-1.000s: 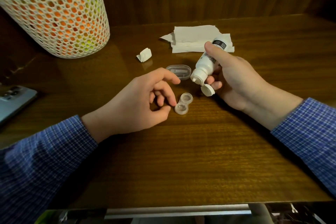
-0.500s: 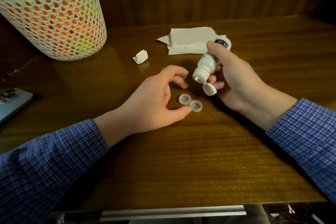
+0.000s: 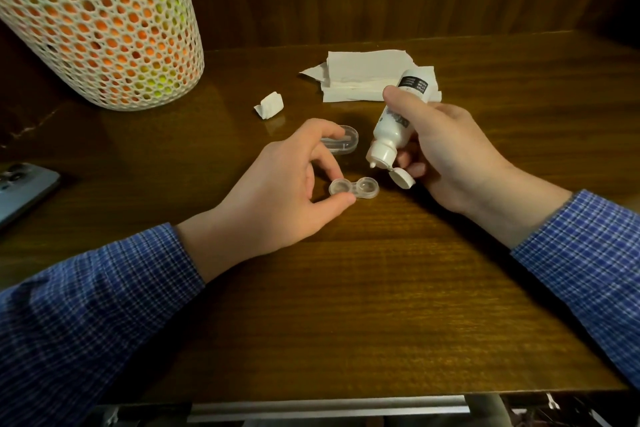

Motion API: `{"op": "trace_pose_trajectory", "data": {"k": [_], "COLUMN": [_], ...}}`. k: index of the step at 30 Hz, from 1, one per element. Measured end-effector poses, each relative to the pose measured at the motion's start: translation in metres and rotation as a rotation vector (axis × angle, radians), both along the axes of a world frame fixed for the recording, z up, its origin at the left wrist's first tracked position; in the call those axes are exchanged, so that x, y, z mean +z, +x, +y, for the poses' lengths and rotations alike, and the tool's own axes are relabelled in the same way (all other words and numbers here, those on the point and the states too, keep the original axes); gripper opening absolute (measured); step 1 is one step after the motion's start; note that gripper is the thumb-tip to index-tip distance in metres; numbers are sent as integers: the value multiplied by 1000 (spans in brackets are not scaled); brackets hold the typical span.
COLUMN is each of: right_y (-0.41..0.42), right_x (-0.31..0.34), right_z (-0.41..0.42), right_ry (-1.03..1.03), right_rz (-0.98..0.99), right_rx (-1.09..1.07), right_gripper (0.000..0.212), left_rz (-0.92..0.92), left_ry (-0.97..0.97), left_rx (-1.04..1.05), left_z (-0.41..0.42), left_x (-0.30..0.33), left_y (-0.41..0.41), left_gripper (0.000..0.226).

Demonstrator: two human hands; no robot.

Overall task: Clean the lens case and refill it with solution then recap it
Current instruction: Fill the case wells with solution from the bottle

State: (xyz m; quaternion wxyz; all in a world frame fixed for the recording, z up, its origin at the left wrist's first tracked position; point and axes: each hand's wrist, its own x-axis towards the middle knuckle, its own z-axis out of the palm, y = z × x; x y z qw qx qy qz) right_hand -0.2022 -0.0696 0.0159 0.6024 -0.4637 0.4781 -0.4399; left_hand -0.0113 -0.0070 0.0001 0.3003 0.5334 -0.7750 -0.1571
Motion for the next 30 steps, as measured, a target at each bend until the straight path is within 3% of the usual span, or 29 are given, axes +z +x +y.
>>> {"op": "trace_pose_trajectory", "data": {"k": [6,13,30], "right_y": [2,5,5], "right_x": [-6,-8,-8], "right_z": [2,4,2], "right_ry": [-148,-231,-233], "right_rz": [113,176,164], "right_rx": [15,20,40], "right_gripper": [20,27,14], "left_rz": [-13,-8,9], "left_ry": [-17,-29,-15], "left_rx": [34,57,39], "left_z": [0,0,-3], "left_x": [-1,-2,-2], "left_y": [-1,-2,-1], "left_gripper": [68,65,62]}}
